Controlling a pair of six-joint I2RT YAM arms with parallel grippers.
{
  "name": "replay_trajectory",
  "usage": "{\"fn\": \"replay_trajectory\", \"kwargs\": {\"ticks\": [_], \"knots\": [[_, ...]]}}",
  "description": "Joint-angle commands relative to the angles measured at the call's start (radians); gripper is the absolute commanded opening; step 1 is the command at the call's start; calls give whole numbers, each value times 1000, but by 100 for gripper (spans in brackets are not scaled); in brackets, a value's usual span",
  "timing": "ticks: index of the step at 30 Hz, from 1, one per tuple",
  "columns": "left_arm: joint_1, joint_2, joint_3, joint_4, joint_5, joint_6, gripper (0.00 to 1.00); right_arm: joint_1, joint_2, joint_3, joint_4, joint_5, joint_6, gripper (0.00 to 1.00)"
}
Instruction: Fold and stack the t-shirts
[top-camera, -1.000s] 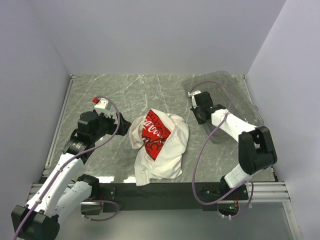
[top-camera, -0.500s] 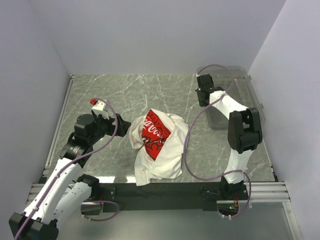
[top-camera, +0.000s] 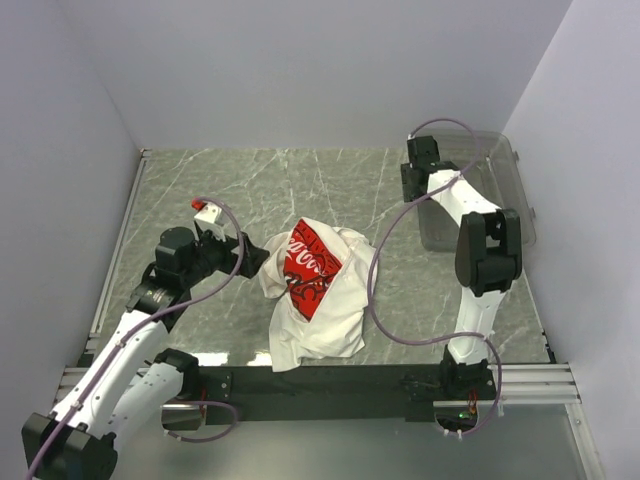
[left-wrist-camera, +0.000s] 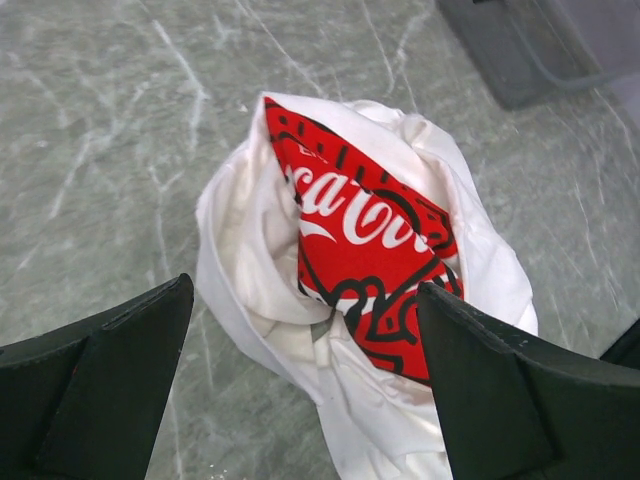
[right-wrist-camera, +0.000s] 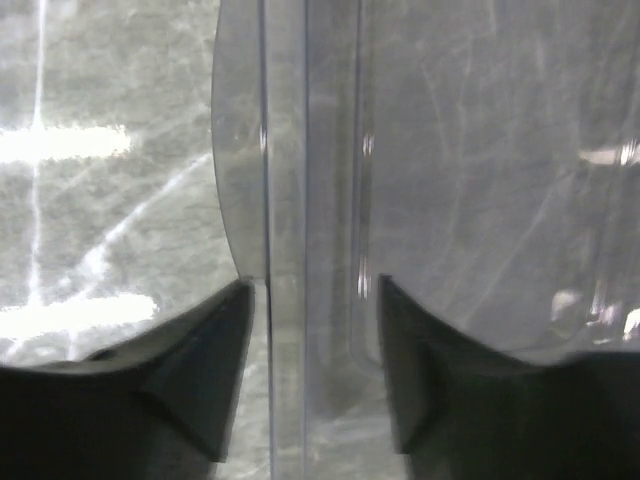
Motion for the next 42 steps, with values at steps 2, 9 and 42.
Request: {"fn": "replay_trajectory", "kwargs": {"ticks": [2,9,42], "knots": [[-6,59,-22,109,128,66,99,24,-186,-10,54,-54,-114,73],[-10,349,134,31,37,86,96,52,-446,-155,-24,-485,-300,85],[-11,833,490,-9,95,66,1,159,-594,-492,18,-895,-246,81]]}}
